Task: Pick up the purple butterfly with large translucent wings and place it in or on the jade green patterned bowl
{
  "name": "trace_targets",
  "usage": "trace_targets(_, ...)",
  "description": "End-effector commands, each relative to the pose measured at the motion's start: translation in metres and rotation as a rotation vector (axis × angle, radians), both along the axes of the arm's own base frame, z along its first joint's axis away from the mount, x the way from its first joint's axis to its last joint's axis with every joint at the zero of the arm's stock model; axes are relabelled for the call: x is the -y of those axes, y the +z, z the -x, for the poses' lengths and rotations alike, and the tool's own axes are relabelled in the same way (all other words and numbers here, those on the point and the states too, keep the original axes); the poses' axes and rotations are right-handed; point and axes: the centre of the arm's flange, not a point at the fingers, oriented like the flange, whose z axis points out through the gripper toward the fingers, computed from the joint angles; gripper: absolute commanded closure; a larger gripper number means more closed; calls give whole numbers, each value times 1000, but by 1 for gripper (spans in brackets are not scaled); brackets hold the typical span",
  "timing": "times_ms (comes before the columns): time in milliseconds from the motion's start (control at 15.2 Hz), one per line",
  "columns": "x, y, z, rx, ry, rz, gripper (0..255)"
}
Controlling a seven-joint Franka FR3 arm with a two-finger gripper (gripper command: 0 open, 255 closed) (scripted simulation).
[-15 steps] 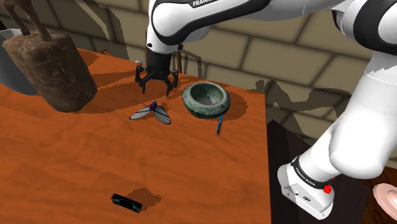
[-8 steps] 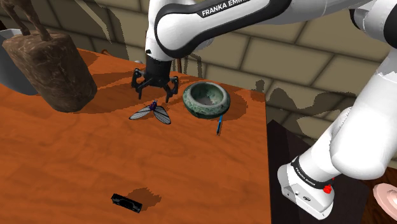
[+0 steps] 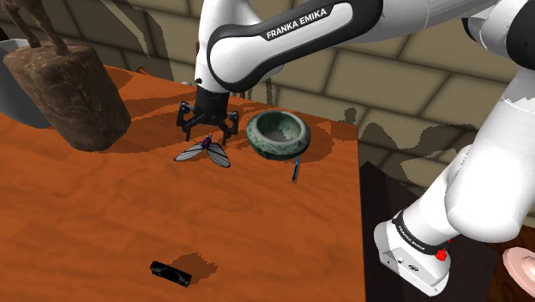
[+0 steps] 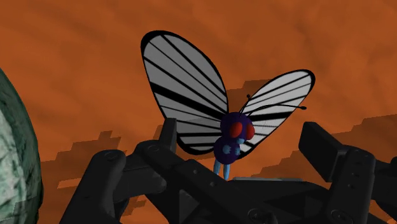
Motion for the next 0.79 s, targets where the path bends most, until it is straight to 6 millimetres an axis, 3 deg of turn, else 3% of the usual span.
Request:
trace_targets(0, 0, 0, 0, 0, 0, 0, 0)
trace_targets(132, 0, 0, 0, 0, 0, 0, 0)
trace_targets(198, 0, 0, 0, 0, 0, 0, 255)
trace_targets(726, 0, 0, 0, 0, 0, 0, 255)
